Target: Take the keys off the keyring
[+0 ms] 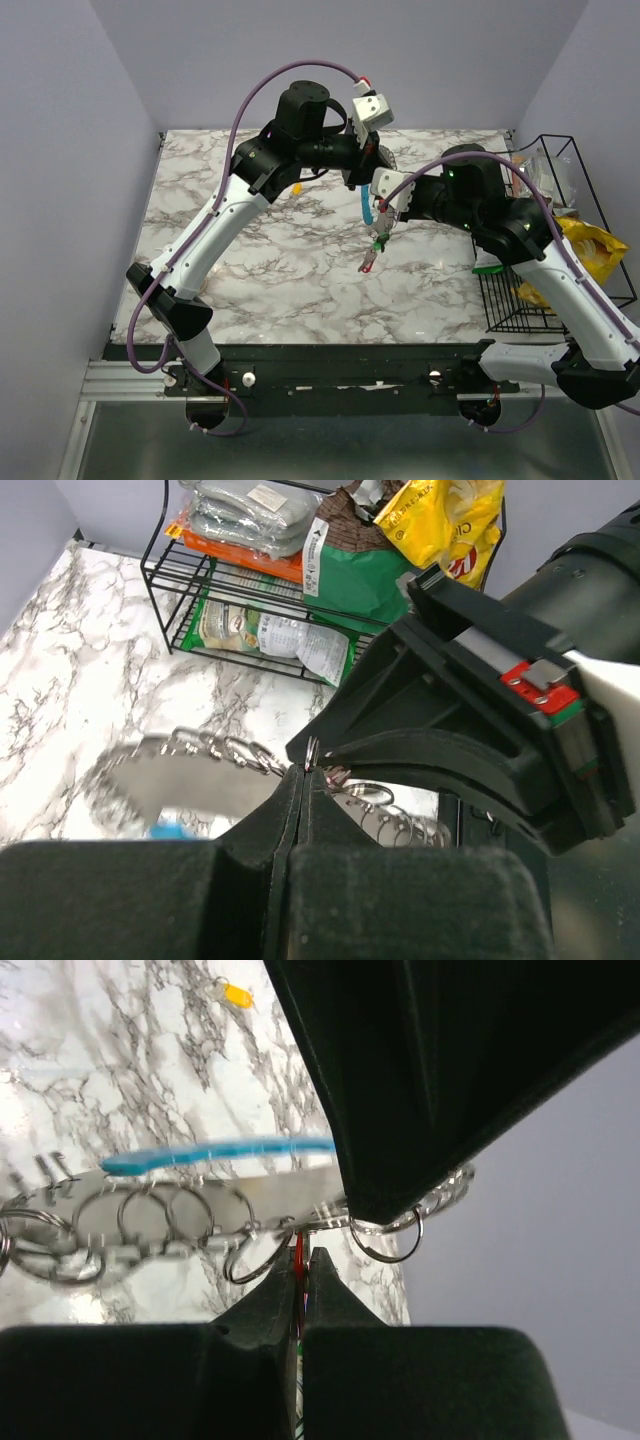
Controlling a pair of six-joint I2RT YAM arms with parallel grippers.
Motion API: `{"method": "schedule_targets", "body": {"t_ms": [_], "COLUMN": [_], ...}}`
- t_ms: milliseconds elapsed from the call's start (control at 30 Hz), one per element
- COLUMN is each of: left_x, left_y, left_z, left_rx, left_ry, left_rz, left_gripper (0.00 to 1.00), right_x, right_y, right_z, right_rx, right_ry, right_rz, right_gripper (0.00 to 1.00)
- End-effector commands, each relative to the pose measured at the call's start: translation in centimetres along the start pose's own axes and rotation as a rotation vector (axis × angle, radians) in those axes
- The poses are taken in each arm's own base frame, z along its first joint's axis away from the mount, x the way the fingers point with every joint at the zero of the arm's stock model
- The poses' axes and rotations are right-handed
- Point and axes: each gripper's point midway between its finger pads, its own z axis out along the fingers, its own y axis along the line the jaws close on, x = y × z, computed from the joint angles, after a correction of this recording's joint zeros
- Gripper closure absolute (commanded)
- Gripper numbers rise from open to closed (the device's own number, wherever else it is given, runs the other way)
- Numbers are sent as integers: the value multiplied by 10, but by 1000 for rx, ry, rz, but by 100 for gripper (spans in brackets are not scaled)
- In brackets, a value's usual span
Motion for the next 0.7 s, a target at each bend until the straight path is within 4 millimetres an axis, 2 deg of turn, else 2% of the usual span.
{"method": "schedule_targets", "body": {"t_ms": [0,133,333,667], "left_x": [-27,-28,-26,-24], "left_y": [13,28,48,56], "left_z": [-10,-15,-23,-24], "left_rx": [-115,-212,-332,-371], "left_ry": [-76,-72,-59,-50], "left_rz": [64,66,71,75], "left_gripper": [100,100,100,100], "right_x": [-17,-18,-16,-9], "right_y": [18,25,29,9], "right_z": [-25,-41,-51,-64], "right_rx": [-104,-137,-145,-52], "right_ry": [-76,-96,-94,-72], "right_rz": [10,0,-9,-4], "right_gripper": [99,99,99,99]}}
